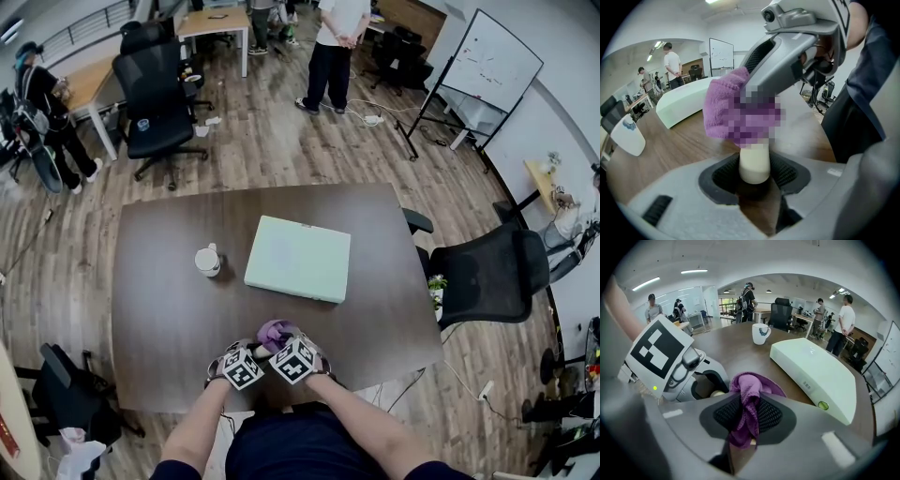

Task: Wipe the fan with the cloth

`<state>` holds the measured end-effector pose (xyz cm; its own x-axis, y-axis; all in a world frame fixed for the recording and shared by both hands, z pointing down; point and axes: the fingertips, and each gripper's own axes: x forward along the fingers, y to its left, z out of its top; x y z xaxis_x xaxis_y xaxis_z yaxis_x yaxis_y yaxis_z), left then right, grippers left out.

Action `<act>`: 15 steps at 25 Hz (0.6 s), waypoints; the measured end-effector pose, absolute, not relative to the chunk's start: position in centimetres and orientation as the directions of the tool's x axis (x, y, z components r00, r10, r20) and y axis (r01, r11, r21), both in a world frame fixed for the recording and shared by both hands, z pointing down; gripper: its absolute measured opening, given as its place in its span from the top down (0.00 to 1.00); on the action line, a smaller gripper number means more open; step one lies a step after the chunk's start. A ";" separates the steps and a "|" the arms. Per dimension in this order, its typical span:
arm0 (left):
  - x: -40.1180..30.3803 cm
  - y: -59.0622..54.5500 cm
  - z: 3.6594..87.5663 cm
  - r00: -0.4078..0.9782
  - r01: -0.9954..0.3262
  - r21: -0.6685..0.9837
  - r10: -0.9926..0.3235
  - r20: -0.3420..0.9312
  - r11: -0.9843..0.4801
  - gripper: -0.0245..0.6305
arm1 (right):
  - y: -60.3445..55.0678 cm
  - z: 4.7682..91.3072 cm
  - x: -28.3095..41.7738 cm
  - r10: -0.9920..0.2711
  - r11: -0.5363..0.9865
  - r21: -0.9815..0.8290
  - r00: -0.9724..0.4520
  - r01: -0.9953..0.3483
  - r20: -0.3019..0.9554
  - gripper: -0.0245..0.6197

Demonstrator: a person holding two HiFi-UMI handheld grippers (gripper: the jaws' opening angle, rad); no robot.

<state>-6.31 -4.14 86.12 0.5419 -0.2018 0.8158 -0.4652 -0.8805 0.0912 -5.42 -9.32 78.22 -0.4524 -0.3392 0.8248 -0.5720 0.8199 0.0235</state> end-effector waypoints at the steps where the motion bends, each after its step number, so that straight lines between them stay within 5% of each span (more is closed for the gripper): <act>1: -6.3 -4.1 86.1 0.543 -0.466 0.091 -0.203 0.815 -0.880 0.66 | -8.9 78.4 -5.7 -0.327 0.830 0.018 -0.460 -0.557 0.825 0.82; 15: -6.3 -4.2 86.4 0.544 -0.469 0.092 -0.205 0.814 -0.878 0.66 | -5.4 79.1 -8.2 -0.162 0.898 -0.116 -0.563 -0.425 0.811 0.82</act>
<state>-6.30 -4.22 86.41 0.5436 -0.2049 0.8139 -0.4688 -0.8785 0.0920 -8.23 -5.42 79.09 -0.5627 -0.1619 0.8106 -0.4251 0.8977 -0.1158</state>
